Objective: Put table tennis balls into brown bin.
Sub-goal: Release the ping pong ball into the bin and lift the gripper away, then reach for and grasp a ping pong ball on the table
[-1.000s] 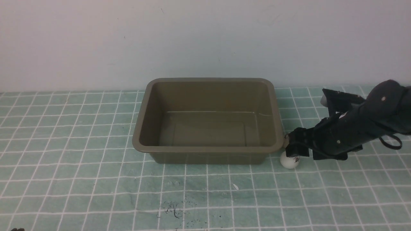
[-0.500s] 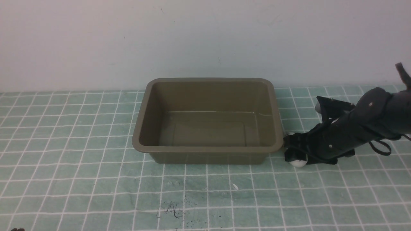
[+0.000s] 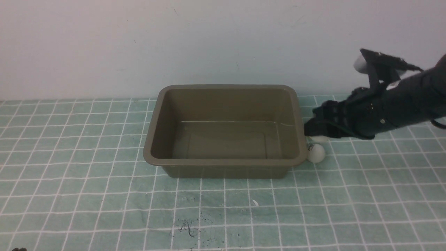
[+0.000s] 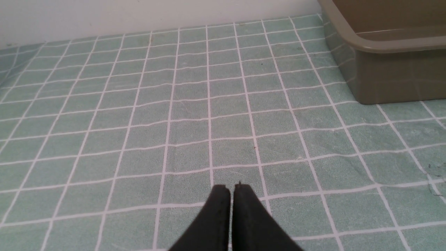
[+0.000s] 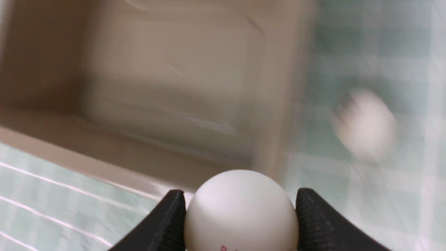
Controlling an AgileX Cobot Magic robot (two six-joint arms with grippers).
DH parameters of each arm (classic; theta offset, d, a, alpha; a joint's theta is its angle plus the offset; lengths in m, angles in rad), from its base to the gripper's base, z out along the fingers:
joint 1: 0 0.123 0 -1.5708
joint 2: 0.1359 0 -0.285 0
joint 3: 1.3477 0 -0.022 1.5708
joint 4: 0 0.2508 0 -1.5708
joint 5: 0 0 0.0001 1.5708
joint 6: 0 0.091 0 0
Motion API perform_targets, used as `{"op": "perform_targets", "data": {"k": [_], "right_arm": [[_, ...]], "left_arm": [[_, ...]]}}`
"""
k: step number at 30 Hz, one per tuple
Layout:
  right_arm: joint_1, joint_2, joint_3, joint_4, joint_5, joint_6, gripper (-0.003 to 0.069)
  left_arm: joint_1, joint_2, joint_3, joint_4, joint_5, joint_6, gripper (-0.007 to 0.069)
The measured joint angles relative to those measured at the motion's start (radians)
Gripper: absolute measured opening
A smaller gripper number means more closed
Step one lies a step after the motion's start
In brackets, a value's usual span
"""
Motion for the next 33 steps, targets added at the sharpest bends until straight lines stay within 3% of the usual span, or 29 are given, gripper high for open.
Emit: {"op": "perform_targets", "data": {"k": [3, 6, 9, 11, 17, 19, 24, 29, 33], "right_arm": [[0.046, 0.043, -0.096, 0.004, -0.011, -0.005, 0.037], [0.062, 0.105, -0.179, -0.002, 0.015, -0.005, 0.0426], [0.063, 0.185, -0.308, -0.115, 0.116, 0.011, 0.0575], [0.055, 0.189, -0.341, -0.204, 0.174, 0.056, 0.0605], [-0.04, 0.162, -0.354, -0.517, 0.342, 0.256, 0.0559], [-0.078, 0.162, -0.335, -0.542, 0.356, 0.288, 0.0541], [-0.134, 0.205, -0.274, -0.472, 0.296, 0.298, 0.0524], [-0.134, 0.323, -0.271, -0.269, 0.189, 0.202, 0.0523], [-0.134, 0.396, -0.271, -0.189, 0.14, 0.159, 0.0523]], "left_arm": [[0.0, 0.0, 0.0, 0.0, 0.0, 0.0, -0.0005], [0.0, 0.0, 0.0, 0.0, 0.0, 0.0, -0.0005], [0.0, 0.0, 0.0, 0.0, 0.0, 0.0, -0.0005], [0.0, 0.0, 0.0, 0.0, 0.0, 0.0, -0.0005], [0.0, 0.0, 0.0, 0.0, 0.0, 0.0, -0.0005], [0.0, 0.0, 0.0, 0.0, 0.0, 0.0, -0.0005], [0.0, 0.0, 0.0, 0.0, 0.0, 0.0, -0.0005], [0.0, 0.0, 0.0, 0.0, 0.0, 0.0, -0.0005], [0.0, 0.0, 0.0, 0.0, 0.0, 0.0, -0.0005]]}}
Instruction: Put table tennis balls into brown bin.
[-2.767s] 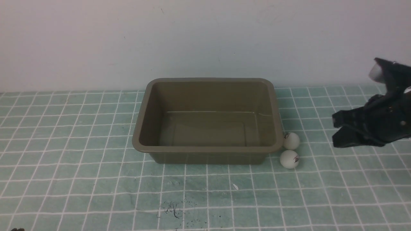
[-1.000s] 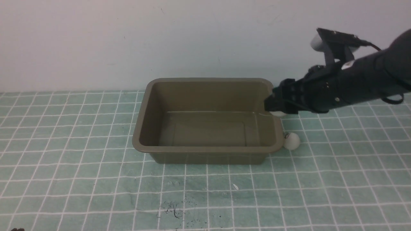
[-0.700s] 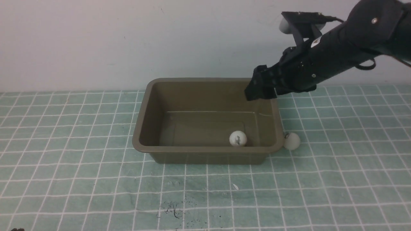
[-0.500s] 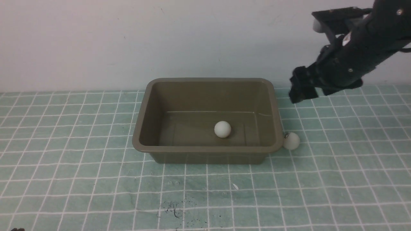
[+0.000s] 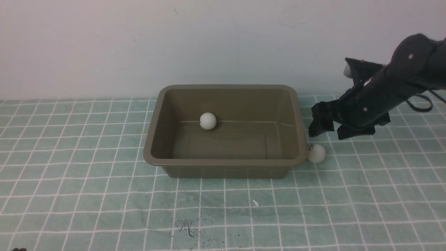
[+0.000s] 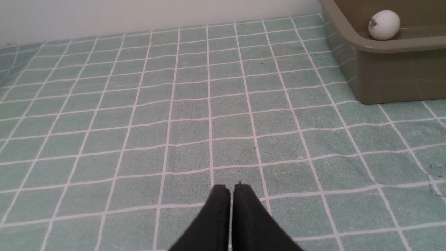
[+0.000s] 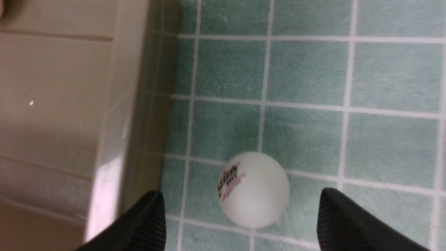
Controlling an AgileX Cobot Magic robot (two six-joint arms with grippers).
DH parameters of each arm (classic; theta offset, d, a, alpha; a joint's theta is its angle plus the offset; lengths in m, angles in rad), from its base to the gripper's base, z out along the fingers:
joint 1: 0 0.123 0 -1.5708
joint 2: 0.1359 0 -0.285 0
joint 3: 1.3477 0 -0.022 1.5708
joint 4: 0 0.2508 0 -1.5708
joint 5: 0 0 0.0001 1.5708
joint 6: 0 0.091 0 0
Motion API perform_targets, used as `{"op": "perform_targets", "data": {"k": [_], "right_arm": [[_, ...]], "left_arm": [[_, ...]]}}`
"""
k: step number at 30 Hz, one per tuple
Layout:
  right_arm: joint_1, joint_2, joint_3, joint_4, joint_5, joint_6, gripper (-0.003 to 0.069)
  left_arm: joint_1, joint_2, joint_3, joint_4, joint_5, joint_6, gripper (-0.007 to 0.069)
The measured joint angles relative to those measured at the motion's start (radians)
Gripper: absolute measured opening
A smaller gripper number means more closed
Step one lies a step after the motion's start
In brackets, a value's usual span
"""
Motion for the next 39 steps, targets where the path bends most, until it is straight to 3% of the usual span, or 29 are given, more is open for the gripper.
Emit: {"op": "perform_targets", "data": {"k": [7, 9, 10, 11, 20, 29, 31, 34, 36, 39], "right_arm": [[0.0, 0.088, 0.0, 0.018, -0.023, -0.01, 0.0505], [0.0, 0.102, 0.0, 0.018, -0.026, -0.01, 0.0472], [-0.002, 0.113, 0.0, 0.015, -0.028, -0.015, 0.037], [-0.004, 0.115, 0.0, 0.016, -0.029, -0.018, 0.0347], [-0.041, -0.074, 0.003, 0.043, 0.001, -0.033, 0.036], [0.143, -0.169, 0.002, 0.115, -0.126, -0.152, 0.0373], [0.159, -0.168, 0.003, 0.116, -0.136, -0.163, 0.0446], [0.149, -0.205, -0.006, 0.076, -0.099, -0.166, 0.0582], [0.142, -0.244, -0.015, 0.033, -0.074, -0.153, 0.0594], [0.126, -0.379, -0.023, -0.084, -0.031, -0.092, 0.0515]], "left_arm": [[0.0, 0.0, 0.0, 0.0, 0.0, 0.0, -0.0005], [0.0, 0.0, 0.0, 0.0, 0.0, 0.0, -0.0005], [0.0, 0.0, 0.0, 0.0, 0.0, 0.0, -0.0005], [0.0, 0.0, 0.0, 0.0, 0.0, 0.0, -0.0005], [0.0, 0.0, 0.0, 0.0, 0.0, 0.0, -0.0005], [0.0, 0.0, 0.0, 0.0, 0.0, 0.0, -0.0005], [0.0, 0.0, 0.0, 0.0, 0.0, 0.0, -0.0005], [0.0, 0.0, 0.0, 0.0, 0.0, 0.0, -0.0005], [0.0, 0.0, 0.0, 0.0, 0.0, 0.0, -0.0005], [0.0, 0.0, 0.0, 0.0, 0.0, 0.0, -0.0005]]}}
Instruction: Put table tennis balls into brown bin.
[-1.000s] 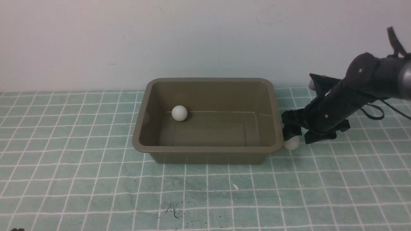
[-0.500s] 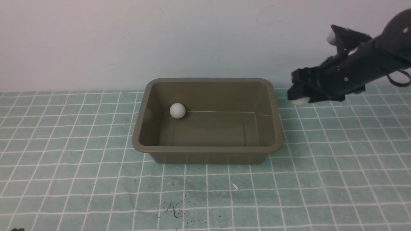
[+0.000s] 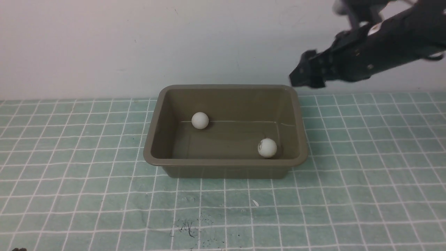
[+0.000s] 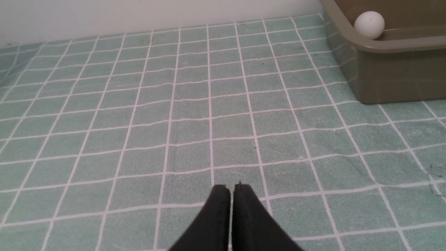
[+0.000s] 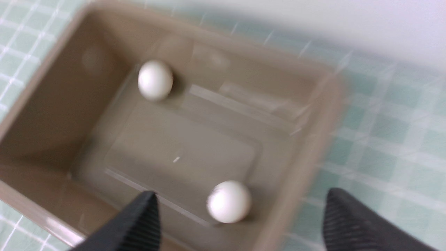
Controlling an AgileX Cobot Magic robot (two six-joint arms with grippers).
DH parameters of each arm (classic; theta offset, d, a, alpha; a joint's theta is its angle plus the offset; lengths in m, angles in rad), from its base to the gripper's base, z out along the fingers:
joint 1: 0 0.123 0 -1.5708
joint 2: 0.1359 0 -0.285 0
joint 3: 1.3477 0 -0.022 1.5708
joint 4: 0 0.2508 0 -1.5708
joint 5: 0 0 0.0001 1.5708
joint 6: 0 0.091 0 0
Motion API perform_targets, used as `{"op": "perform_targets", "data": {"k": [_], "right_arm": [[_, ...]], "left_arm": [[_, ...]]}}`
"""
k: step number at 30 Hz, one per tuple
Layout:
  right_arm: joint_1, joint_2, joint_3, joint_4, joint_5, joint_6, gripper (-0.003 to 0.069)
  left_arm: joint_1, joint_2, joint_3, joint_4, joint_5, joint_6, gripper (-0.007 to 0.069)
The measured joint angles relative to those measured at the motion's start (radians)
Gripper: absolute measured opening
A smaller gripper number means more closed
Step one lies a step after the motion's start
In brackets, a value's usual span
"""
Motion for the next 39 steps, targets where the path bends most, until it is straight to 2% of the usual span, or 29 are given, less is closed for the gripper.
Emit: {"op": "perform_targets", "data": {"k": [1, 2, 5, 8, 9, 13, 15, 17, 21, 25, 31, 39], "right_arm": [[-0.003, -0.038, 0.0, -0.04, 0.013, 0.018, 0.0467], [-0.009, -0.148, 0.0, -0.114, 0.04, 0.074, 0.036], [-0.015, -0.389, 0.027, -0.263, 0.06, 0.198, 0.0108], [-0.016, -0.619, 0.121, -0.358, 0.041, 0.298, 0.0015], [-0.016, -0.655, 0.13, -0.368, 0.038, 0.313, 0.0009], [-0.016, -1.109, 0.459, -0.446, -0.148, 0.48, -0.0012], [-0.016, -1.176, 0.518, -0.449, -0.185, 0.501, -0.0012], [-0.016, -1.369, 0.697, -0.458, -0.285, 0.538, -0.0012], [-0.016, -1.568, 0.898, -0.462, -0.357, 0.553, -0.0012], [-0.016, -1.597, 0.999, -0.463, -0.416, 0.555, -0.0013], [-0.016, -1.597, 1.05, -0.447, -0.387, 0.564, -0.0013], [-0.016, -1.597, 1.162, -0.572, -0.375, 0.553, -0.0013]], "left_arm": [[0.0, 0.0, 0.0, 0.0, 0.0, 0.0, -0.0005], [0.0, 0.0, 0.0, 0.0, 0.0, 0.0, -0.0005], [0.0, 0.0, 0.0, 0.0, 0.0, 0.0, -0.0005], [0.0, 0.0, 0.0, 0.0, 0.0, 0.0, -0.0005], [0.0, 0.0, 0.0, 0.0, 0.0, 0.0, -0.0005], [0.0, 0.0, 0.0, 0.0, 0.0, 0.0, -0.0005], [0.0, 0.0, 0.0, 0.0, 0.0, 0.0, -0.0005], [0.0, 0.0, 0.0, 0.0, 0.0, 0.0, -0.0005], [0.0, 0.0, 0.0, 0.0, 0.0, 0.0, -0.0005], [0.0, -0.001, 0.0, 0.0, 0.0, 0.0, -0.0005], [0.0, -0.001, 0.0, 0.0, 0.0, 0.0, -0.0005], [0.0, -0.001, 0.0, 0.0, 0.0, 0.0, -0.0005]]}}
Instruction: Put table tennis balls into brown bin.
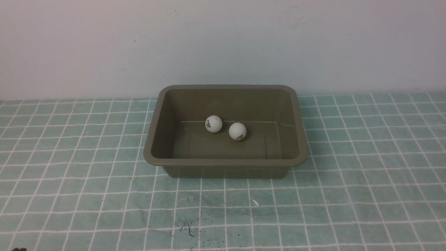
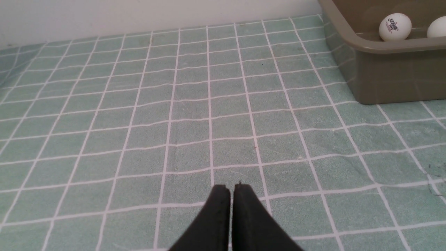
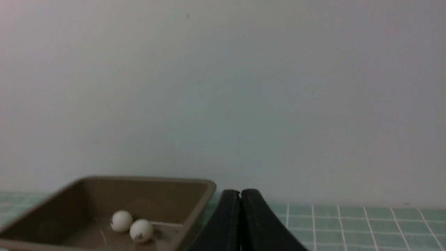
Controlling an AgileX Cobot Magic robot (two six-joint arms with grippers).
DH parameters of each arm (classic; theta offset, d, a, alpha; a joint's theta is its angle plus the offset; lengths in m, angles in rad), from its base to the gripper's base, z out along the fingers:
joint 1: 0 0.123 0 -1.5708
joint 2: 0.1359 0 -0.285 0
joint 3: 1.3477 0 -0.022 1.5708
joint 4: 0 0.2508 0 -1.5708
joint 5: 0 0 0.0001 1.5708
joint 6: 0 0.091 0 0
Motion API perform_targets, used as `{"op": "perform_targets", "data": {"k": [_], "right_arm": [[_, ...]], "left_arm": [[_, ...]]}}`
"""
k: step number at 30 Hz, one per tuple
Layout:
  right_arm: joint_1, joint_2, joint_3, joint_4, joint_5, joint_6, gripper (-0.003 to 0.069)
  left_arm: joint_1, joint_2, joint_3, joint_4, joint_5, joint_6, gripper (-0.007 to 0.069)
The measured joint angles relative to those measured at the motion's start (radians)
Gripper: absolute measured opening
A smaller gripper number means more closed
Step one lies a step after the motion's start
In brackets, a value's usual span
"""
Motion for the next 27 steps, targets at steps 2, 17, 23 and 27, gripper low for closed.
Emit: {"op": "perform_targets", "data": {"k": [2, 17, 23, 27], "right_arm": [[-0.001, 0.0, 0.046, -0.017, 0.001, 0.0, -0.0013], [-0.189, 0.001, 0.284, 0.019, -0.003, 0.001, -0.0013], [-0.189, 0.001, 0.284, 0.021, -0.004, 0.001, -0.0013], [-0.189, 0.001, 0.284, 0.021, -0.006, 0.001, -0.0013]], "left_arm": [[0.0, 0.0, 0.0, 0.0, 0.0, 0.0, -0.0005], [0.0, 0.0, 0.0, 0.0, 0.0, 0.0, -0.0005], [0.0, 0.0, 0.0, 0.0, 0.0, 0.0, -0.0005], [0.0, 0.0, 0.0, 0.0, 0.0, 0.0, -0.0005]]}}
